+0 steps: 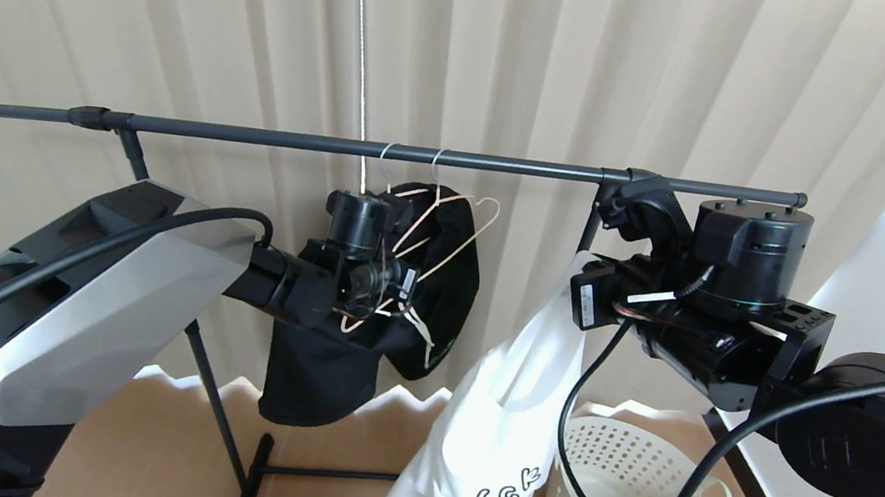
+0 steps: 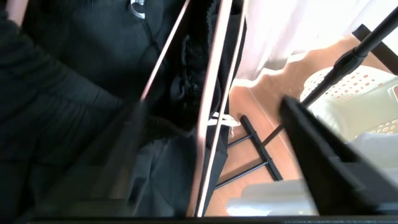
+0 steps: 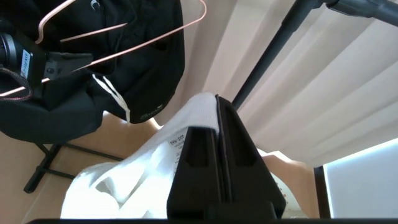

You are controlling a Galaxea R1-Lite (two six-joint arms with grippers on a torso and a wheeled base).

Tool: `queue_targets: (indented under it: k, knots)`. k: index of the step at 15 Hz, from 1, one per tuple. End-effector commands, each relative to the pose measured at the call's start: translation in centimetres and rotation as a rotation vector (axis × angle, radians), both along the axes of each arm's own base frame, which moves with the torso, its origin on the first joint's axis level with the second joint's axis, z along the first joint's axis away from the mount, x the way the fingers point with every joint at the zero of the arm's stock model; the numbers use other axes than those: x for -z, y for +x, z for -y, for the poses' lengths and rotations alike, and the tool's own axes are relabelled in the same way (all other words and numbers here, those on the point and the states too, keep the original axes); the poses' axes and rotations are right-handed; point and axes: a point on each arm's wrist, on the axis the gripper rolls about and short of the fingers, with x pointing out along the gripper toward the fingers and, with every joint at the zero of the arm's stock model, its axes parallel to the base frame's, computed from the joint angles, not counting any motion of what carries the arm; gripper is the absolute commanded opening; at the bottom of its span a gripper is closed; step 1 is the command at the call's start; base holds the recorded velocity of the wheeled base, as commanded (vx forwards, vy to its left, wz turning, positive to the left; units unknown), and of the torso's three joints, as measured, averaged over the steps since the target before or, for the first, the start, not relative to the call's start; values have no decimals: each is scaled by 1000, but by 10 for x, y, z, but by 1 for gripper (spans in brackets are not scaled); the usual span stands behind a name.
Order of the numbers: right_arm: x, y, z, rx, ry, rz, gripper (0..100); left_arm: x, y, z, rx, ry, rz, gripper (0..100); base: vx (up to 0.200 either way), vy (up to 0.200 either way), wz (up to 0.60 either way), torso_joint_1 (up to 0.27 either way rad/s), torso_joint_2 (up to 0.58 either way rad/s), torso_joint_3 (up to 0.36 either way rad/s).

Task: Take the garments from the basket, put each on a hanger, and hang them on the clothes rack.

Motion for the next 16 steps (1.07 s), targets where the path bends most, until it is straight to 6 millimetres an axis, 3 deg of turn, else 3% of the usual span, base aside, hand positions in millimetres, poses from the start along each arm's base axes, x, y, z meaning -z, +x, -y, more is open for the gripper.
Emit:
queue_targets:
  k: [1, 6, 16]
  knots:
    - [0, 0, 0, 0, -1, 0, 0, -1, 0, 1, -3, -10, 1, 0, 0, 0, 0, 0, 0, 0]
    - [0, 0, 0, 0, -1, 0, 0, -3, -2, 3, -7, -33, -2, 0, 0, 0, 0, 0, 0, 0]
    - [-1, 1, 2, 6, 1, 2, 0, -28, -16, 11, 10, -72, 28, 0, 0, 0, 0, 0, 0, 0]
